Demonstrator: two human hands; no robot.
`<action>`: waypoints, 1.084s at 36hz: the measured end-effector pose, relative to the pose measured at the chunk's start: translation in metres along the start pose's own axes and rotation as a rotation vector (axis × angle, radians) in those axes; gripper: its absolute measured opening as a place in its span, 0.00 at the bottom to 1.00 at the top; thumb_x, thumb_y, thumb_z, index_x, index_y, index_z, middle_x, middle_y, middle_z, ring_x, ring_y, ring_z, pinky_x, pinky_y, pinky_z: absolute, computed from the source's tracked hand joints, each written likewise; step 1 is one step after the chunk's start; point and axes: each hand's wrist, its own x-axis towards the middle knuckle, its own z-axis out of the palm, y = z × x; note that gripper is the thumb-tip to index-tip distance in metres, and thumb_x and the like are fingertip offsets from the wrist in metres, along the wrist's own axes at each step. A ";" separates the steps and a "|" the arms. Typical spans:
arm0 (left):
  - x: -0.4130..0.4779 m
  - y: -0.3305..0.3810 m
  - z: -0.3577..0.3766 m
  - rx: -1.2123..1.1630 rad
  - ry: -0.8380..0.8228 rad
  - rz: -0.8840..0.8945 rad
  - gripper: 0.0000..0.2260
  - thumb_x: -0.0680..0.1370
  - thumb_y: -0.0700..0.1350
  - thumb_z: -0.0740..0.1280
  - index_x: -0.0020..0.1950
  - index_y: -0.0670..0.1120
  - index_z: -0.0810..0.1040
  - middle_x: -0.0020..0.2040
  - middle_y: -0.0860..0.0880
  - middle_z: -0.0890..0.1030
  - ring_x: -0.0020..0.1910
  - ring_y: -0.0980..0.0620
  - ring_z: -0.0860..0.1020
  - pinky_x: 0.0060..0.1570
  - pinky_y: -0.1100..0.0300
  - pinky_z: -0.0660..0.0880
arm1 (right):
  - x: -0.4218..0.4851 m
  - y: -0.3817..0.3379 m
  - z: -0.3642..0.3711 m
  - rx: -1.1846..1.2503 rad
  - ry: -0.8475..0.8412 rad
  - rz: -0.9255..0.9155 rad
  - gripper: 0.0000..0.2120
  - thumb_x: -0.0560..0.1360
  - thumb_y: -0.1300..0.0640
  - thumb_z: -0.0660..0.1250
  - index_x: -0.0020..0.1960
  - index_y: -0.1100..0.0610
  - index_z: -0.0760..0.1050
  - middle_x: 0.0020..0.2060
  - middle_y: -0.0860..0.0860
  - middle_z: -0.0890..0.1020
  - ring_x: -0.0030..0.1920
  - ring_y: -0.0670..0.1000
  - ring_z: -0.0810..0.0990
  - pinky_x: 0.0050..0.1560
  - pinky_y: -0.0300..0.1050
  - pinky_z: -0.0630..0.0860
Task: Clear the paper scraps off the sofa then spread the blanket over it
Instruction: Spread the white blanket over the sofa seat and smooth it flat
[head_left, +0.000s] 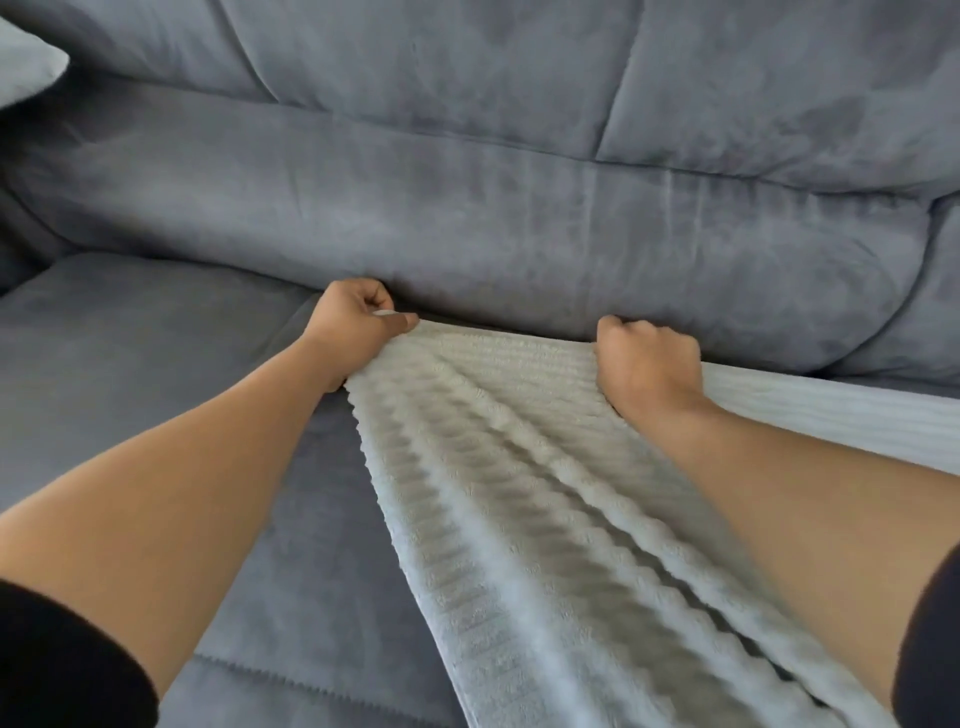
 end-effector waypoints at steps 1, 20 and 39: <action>0.000 0.000 0.000 0.003 -0.003 -0.002 0.18 0.69 0.47 0.80 0.33 0.49 0.71 0.22 0.58 0.69 0.20 0.58 0.65 0.21 0.66 0.65 | 0.002 -0.003 -0.004 -0.057 -0.045 -0.016 0.12 0.68 0.70 0.63 0.41 0.55 0.66 0.39 0.54 0.82 0.38 0.60 0.81 0.33 0.46 0.64; -0.014 0.019 -0.008 -0.130 0.012 -0.172 0.16 0.70 0.48 0.80 0.33 0.46 0.73 0.32 0.45 0.78 0.31 0.48 0.76 0.36 0.53 0.77 | -0.009 -0.043 0.008 0.415 -0.334 -0.061 0.22 0.84 0.45 0.45 0.76 0.48 0.58 0.69 0.55 0.73 0.66 0.59 0.74 0.58 0.53 0.70; -0.077 -0.016 -0.024 -0.695 0.199 -0.261 0.08 0.81 0.38 0.66 0.50 0.45 0.85 0.39 0.47 0.87 0.32 0.52 0.82 0.29 0.59 0.77 | 0.043 -0.161 -0.066 0.692 -0.398 -0.314 0.10 0.83 0.54 0.59 0.55 0.56 0.77 0.32 0.49 0.79 0.32 0.49 0.77 0.32 0.40 0.69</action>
